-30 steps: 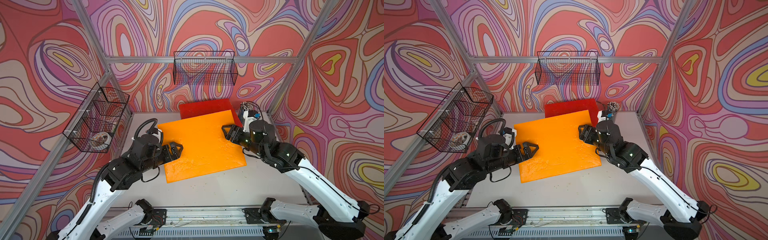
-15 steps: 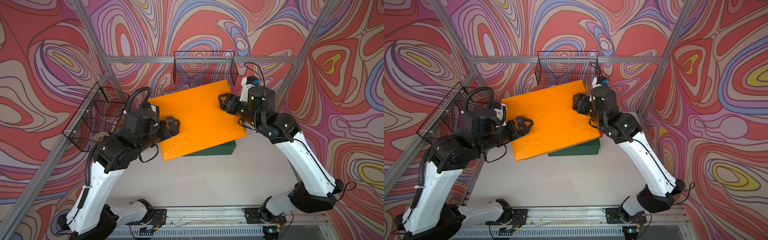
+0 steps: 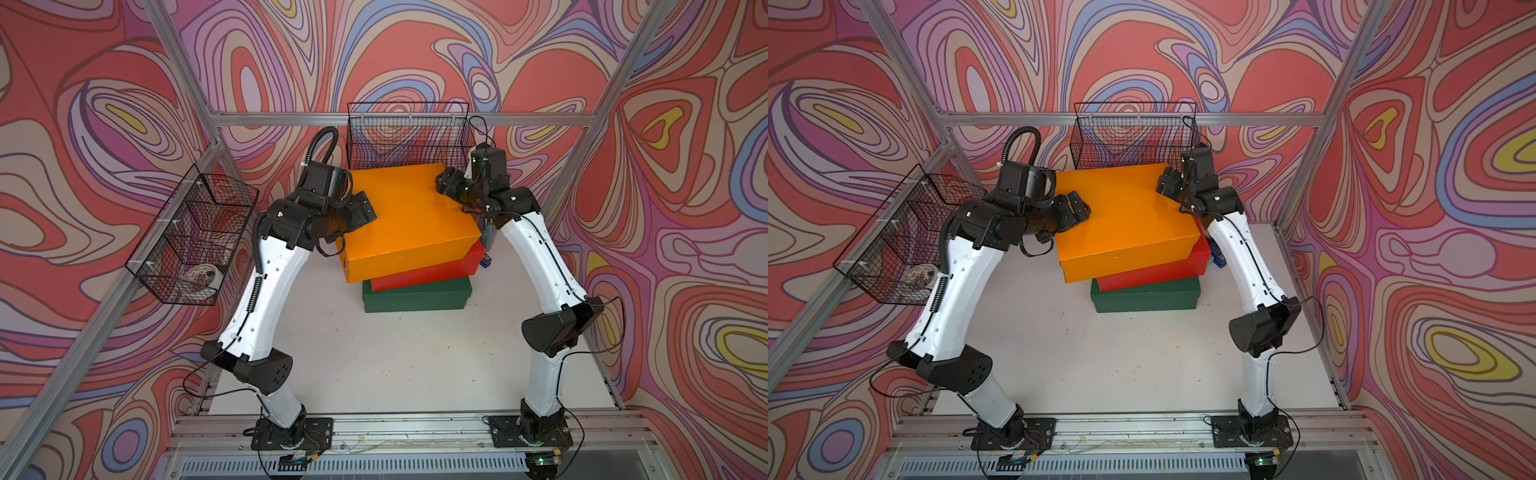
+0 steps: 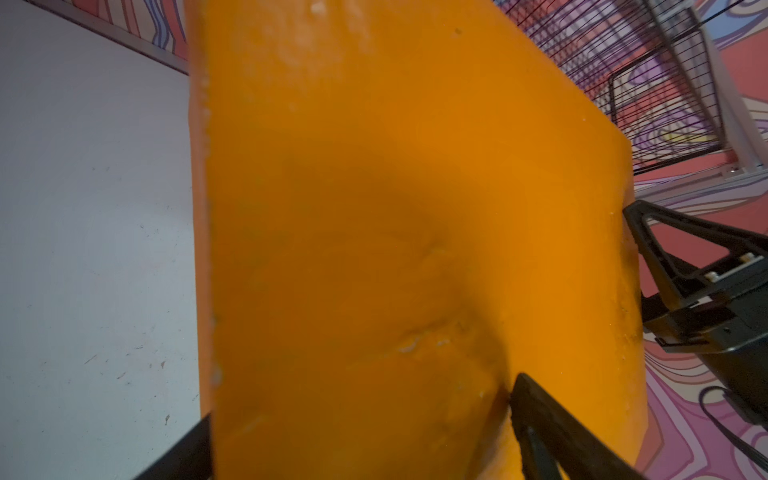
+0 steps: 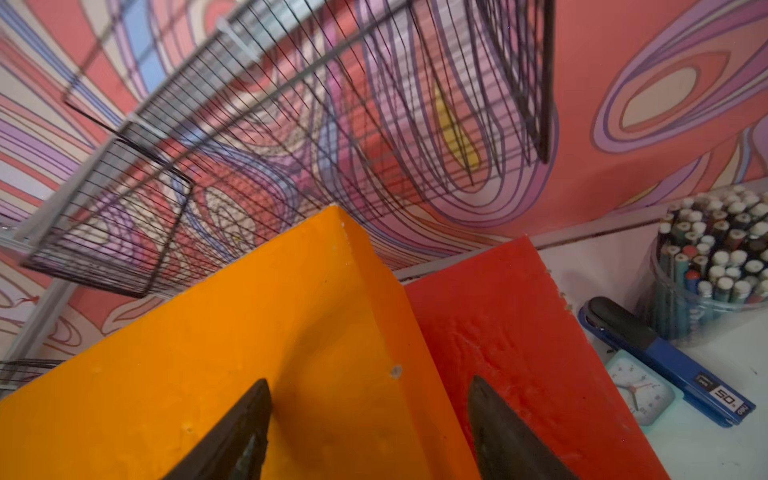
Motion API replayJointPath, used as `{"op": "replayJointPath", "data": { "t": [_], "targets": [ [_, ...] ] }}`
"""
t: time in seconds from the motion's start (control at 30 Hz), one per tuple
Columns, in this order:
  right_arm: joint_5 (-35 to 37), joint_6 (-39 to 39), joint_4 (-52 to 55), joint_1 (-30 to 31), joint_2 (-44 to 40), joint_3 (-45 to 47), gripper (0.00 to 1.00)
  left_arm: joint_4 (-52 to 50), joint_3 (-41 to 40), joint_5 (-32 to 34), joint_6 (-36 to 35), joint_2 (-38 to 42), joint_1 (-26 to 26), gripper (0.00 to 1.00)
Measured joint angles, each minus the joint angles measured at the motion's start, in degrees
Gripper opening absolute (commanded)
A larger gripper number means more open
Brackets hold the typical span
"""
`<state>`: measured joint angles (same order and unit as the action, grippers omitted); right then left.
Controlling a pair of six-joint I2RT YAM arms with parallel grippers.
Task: Stack the shoeboxes
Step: Place the shoebox at the shoebox.
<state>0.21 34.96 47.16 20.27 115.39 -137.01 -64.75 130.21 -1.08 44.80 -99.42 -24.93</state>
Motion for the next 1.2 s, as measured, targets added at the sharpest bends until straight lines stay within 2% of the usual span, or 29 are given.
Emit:
{"op": "replayJointPath", "data": {
  "t": [0.17,0.37,0.6,0.87,1.07,1.2],
  "targets": [
    [-4.09,0.83,-0.63,-2.91,1.20,-0.37,0.75,2.10,0.00,-6.03,-0.02,-4.07,2.54,0.88],
    [-4.90,0.90,-0.37,-3.98,1.20,-0.81,0.76,5.68,-0.96,-10.43,0.20,-6.19,4.55,0.87],
    [-6.49,0.81,-2.32,-5.73,-0.96,2.91,0.87,14.95,-8.48,-15.34,0.44,-4.92,6.14,0.88],
    [-12.04,1.62,-2.99,-10.62,-3.19,5.33,0.97,25.31,-16.59,-25.11,1.60,-1.88,6.95,0.94],
    [-15.10,1.62,-2.80,-12.41,-3.48,5.57,0.98,29.11,-19.02,-29.90,2.38,-1.49,8.17,0.94],
    [-15.47,0.61,-1.62,-12.41,-1.62,2.49,0.98,30.29,-19.91,-31.56,2.64,-1.29,9.20,0.94]
  ]
}}
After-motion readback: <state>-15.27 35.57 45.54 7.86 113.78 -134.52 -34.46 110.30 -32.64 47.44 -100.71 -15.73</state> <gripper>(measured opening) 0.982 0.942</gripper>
